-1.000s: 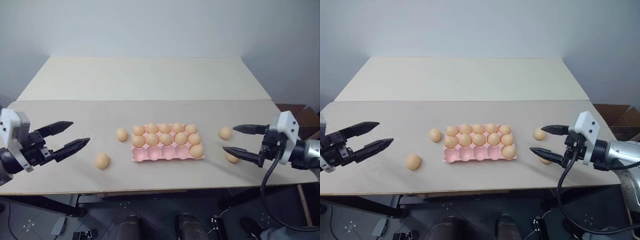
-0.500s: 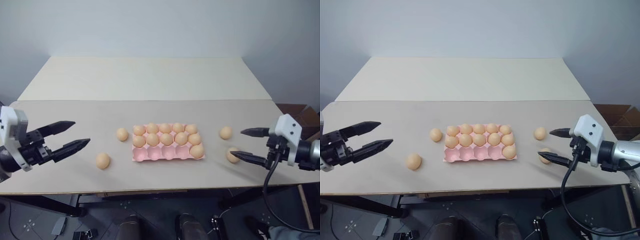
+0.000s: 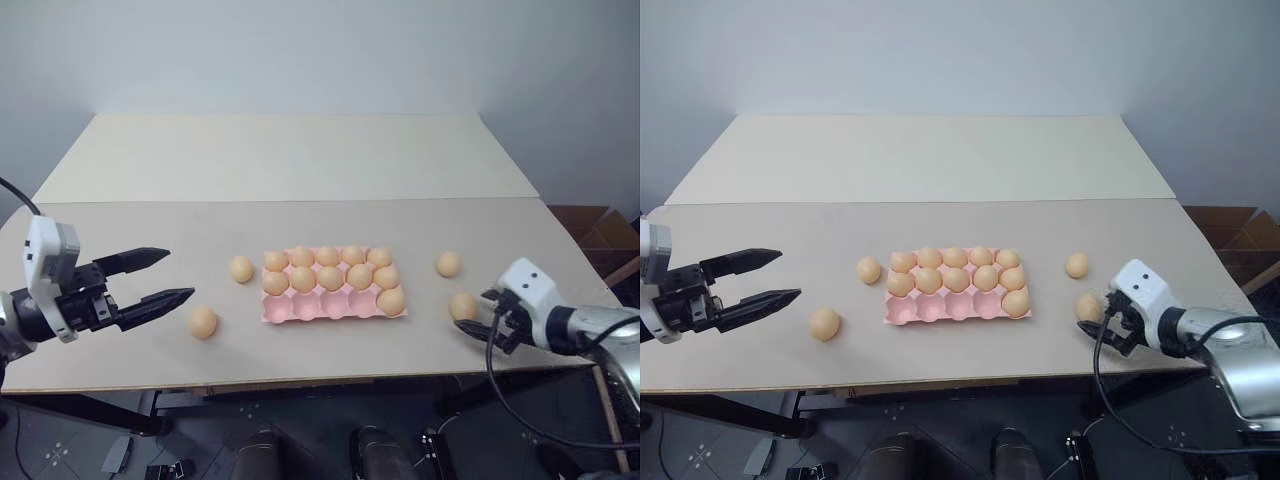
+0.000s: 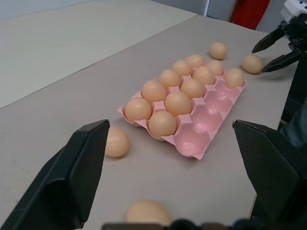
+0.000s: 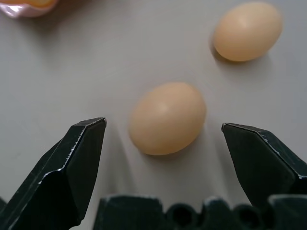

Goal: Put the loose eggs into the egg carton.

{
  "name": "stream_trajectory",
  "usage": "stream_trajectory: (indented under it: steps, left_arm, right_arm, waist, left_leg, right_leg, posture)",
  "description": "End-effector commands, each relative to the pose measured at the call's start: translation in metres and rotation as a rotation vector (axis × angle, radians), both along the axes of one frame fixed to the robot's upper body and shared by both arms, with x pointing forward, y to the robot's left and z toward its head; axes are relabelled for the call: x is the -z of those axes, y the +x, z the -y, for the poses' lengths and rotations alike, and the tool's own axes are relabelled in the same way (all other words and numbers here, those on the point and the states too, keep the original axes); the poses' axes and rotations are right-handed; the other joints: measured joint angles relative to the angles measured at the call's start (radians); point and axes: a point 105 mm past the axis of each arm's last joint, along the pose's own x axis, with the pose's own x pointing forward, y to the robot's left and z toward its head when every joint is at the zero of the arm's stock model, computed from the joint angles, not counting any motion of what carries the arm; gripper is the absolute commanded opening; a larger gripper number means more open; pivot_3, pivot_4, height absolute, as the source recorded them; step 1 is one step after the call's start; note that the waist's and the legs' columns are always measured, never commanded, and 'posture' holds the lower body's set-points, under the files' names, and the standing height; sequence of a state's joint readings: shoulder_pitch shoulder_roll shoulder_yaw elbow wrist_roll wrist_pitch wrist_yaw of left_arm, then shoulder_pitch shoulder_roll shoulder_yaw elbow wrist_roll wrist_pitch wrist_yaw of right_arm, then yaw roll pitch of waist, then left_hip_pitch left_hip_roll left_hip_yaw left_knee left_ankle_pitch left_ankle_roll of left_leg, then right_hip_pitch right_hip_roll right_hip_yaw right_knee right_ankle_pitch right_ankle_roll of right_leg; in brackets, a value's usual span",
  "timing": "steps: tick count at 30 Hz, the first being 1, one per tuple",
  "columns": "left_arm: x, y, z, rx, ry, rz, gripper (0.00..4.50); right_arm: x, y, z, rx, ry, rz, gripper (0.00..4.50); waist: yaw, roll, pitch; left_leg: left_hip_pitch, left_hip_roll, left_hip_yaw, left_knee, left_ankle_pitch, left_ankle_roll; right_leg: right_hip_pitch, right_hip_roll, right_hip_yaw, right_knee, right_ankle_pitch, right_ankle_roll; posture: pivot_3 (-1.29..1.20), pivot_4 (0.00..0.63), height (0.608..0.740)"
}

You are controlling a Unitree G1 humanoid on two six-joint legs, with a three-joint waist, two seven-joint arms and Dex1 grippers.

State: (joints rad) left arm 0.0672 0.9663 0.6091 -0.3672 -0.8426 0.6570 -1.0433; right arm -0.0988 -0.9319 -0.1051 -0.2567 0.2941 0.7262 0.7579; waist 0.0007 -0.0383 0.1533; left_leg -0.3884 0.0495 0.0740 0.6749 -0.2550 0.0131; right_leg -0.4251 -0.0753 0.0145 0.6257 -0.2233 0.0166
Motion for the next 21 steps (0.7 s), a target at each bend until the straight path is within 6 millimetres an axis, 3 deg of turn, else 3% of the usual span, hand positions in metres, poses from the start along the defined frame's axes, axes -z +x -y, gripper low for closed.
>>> stream_trajectory:
  steps: [1, 5, 9, 13, 16, 21]
  left_arm:
    - [-0.008, -0.002, 0.001, 0.003, 0.031, 0.044, 4.5]
    - [-0.008, -0.002, 0.001, -0.003, 0.031, 0.049, 4.5]
    - [-0.008, -0.003, 0.002, -0.001, 0.03, 0.053, 4.5]
    - [-0.009, -0.003, 0.006, 0.023, 0.015, 0.051, 4.5]
    - [-0.007, -0.002, 0.008, 0.035, 0.024, 0.05, 4.5]
    - [-0.007, -0.002, 0.011, 0.044, 0.022, 0.051, 4.5]
  right_arm:
    - [-0.002, 0.009, 0.002, 0.039, -0.016, 0.027, 3.57]
    - [-0.012, 0.011, -0.004, 0.041, 0.029, 0.049, 2.23]
    - [-0.027, 0.006, -0.021, -0.026, 0.024, 0.102, 2.23]
    - [-0.057, 0.0, -0.072, -0.206, 0.127, 0.18, 2.23]
    - [-0.058, -0.001, -0.103, -0.3, 0.165, 0.19, 2.23]
    - [-0.046, 0.011, -0.134, -0.358, 0.159, 0.183, 2.23]
  waist:
    - [0.0, 0.0, 0.0]
    - [0.0, 0.0, 0.0]
    - [0.002, 0.0, 0.0]
    - [-0.006, 0.0, 0.0]
    - [-0.013, 0.0, 0.0]
    - [-0.011, 0.0, 0.0]
  left_leg:
    - [0.0, 0.0, 0.0, 0.0, 0.0, 0.0]
    - [0.0, 0.0, 0.0, 0.0, 0.0, 0.0]
    - [0.0, 0.0, 0.0, 0.0, 0.0, 0.0]
    - [0.0, 0.001, 0.0, 0.0, 0.0, 0.0]
    - [0.0, 0.001, -0.001, 0.0, 0.0, 0.0]
    - [0.0, 0.0, -0.001, 0.0, 0.0, 0.0]
  right_leg:
    - [0.0, 0.0, 0.0, 0.0, 0.0, 0.0]
    - [0.0, 0.0, 0.0, 0.0, 0.0, 0.0]
    - [0.0, 0.0, 0.0, 0.0, 0.0, 0.0]
    - [0.0, 0.0, 0.0, 0.0, 0.001, 0.002]
    - [0.0, 0.001, -0.001, 0.001, 0.001, 0.003]
    - [0.0, 0.0, -0.001, 0.001, 0.001, 0.001]
  posture:
    - [0.0, 0.15, 0.74]
    - [0.0, 0.15, 0.74]
    - [0.0, 0.15, 0.74]
    - [0.0, 0.15, 0.74]
    - [0.0, 0.15, 0.74]
    - [0.0, 0.15, 0.74]
